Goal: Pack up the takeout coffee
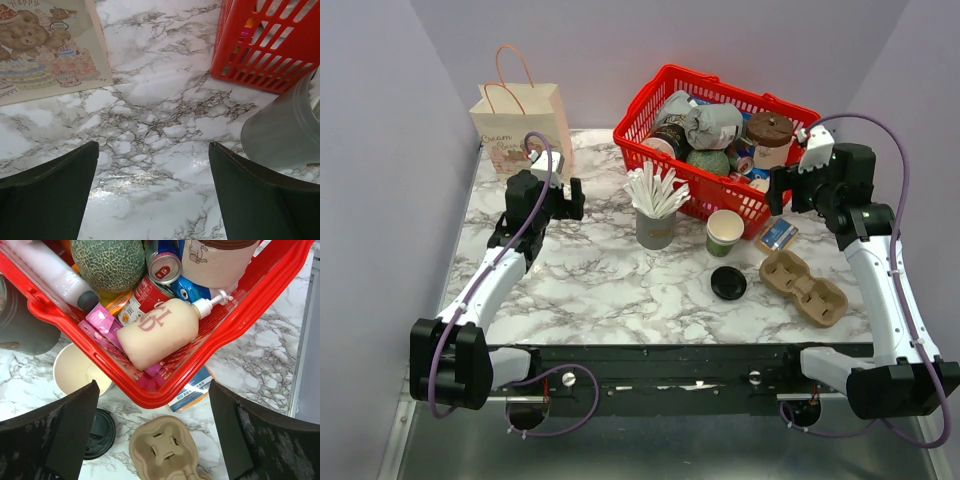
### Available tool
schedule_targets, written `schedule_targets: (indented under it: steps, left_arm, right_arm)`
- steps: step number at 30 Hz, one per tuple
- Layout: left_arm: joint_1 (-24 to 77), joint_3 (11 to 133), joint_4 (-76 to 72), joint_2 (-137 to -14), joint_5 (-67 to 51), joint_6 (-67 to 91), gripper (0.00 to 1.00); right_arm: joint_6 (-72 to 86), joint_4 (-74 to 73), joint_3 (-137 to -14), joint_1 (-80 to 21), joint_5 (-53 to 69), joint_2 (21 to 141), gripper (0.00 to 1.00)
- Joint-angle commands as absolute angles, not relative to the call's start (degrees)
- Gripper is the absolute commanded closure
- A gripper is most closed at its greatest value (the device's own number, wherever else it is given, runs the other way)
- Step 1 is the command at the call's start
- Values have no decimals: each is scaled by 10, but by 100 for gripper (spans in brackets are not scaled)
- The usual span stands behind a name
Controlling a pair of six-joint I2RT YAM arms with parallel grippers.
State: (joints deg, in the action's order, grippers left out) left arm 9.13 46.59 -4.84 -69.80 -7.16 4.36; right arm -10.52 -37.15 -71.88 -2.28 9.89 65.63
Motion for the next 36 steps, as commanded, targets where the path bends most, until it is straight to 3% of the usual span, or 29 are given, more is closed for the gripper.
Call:
schedule_targets:
  steps: [1,4,7,8,11,29,36]
  left_arm:
    - [93,458,-72,-689,-85,47,1]
    - [94,456,-71,-690,-84,47,1]
    - [94,454,-76,-690,-85,46,1]
    - [94,452,-76,-690,-85,47,1]
    - [94,447,-76,-688,-86,45,1]
    - [93,417,-83,-677,-80,33,1]
    - [93,412,-88,-674,-83,35,1]
  right_arm:
    - [-163,-397,-724,-25,159,658,0]
    - [-251,-445,-744,-25,267,667,2]
    - [-322,-508,-770,-35,342,686,31]
    - [-333,-537,-775,-42,360,694,53]
    - [-344,-553,-780,-69,336,730,99]
    - [-276,-406,-852,-70,91,885,99]
    - [-286,-395,-888,-64,68,928,99]
